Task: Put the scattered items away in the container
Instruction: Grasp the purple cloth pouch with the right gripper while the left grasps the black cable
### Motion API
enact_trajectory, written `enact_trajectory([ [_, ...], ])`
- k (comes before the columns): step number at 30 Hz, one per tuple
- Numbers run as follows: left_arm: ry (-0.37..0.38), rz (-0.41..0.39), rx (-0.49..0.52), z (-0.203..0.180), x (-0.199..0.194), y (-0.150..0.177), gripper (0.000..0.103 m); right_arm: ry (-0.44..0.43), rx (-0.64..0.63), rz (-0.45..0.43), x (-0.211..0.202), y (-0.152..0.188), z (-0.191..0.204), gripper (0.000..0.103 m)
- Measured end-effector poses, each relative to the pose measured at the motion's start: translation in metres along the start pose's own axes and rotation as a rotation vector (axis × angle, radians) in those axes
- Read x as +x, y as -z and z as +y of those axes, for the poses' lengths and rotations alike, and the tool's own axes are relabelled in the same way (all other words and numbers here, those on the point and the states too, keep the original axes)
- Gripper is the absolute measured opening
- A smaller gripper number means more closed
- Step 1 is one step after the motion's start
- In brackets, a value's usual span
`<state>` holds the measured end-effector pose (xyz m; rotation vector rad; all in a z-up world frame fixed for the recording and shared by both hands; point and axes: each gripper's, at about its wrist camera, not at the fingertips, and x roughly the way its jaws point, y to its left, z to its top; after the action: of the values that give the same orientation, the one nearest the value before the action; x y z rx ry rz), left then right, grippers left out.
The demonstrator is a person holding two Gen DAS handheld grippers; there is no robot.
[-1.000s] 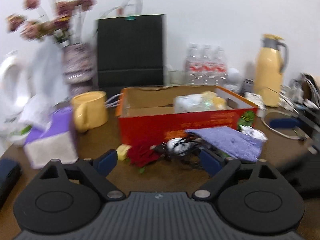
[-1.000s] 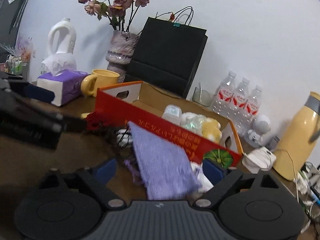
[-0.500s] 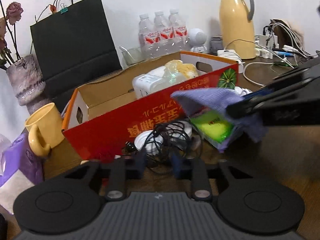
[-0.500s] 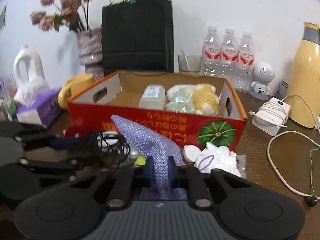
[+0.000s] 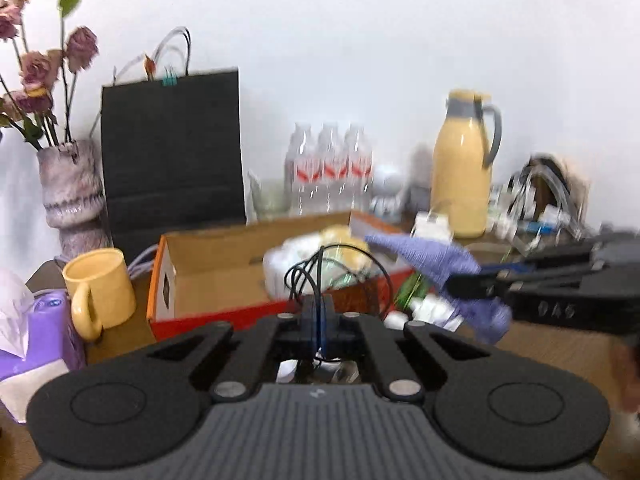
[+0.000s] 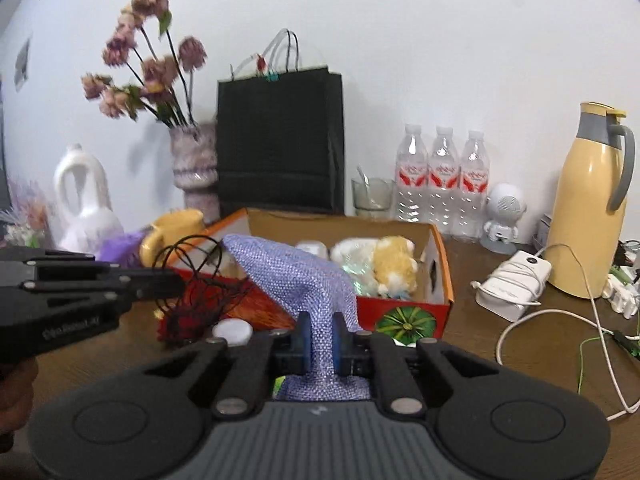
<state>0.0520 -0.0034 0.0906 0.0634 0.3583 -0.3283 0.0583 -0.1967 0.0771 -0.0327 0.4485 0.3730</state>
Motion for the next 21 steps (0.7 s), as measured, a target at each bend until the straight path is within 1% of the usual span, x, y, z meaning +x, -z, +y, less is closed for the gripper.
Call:
enact_trajectory([
  [1, -0.004, -0.022, -0.010, -0.001, -0.007, -0.004, 0.002, -0.018, 0.017, -0.014, -0.005, -0.002, -0.001, 0.009],
  [2, -0.024, -0.050, -0.027, -0.002, -0.016, -0.006, 0.002, -0.028, 0.017, -0.026, -0.009, -0.003, -0.002, 0.009],
  [4, -0.046, -0.083, -0.094, -0.002, -0.029, -0.007, 0.002, 0.001, 0.011, -0.040, -0.016, -0.004, -0.001, 0.009],
  [6, -0.054, -0.101, -0.131, -0.005, -0.041, -0.005, 0.002, -0.011, 0.018, -0.056, -0.026, -0.003, 0.002, 0.009],
  [8, -0.096, -0.105, -0.150, -0.008, -0.049, -0.004, 0.002, -0.019, 0.024, -0.064, -0.036, -0.002, 0.006, 0.009],
  [9, -0.102, -0.102, -0.162, -0.009, -0.054, -0.003, 0.002, -0.016, 0.027, -0.072, -0.042, -0.002, 0.008, 0.009],
  [12, -0.144, -0.104, -0.166, -0.011, -0.070, -0.003, 0.002, -0.008, 0.024, -0.095, -0.060, 0.000, 0.015, 0.009],
  [15, -0.180, -0.116, -0.153, -0.015, -0.085, 0.003, 0.002, 0.023, 0.004, -0.112, -0.076, 0.003, 0.022, 0.009],
  [16, -0.181, -0.120, -0.147, -0.016, -0.087, 0.004, 0.002, 0.026, 0.000, -0.113, -0.079, 0.003, 0.023, 0.009],
  [19, -0.201, -0.128, -0.132, -0.015, -0.084, 0.000, 0.002, 0.029, -0.002, -0.121, -0.080, -0.001, 0.025, 0.009],
  [21, -0.194, -0.132, -0.133, -0.012, -0.075, -0.005, 0.002, 0.041, -0.022, -0.125, -0.072, -0.007, 0.026, 0.009],
])
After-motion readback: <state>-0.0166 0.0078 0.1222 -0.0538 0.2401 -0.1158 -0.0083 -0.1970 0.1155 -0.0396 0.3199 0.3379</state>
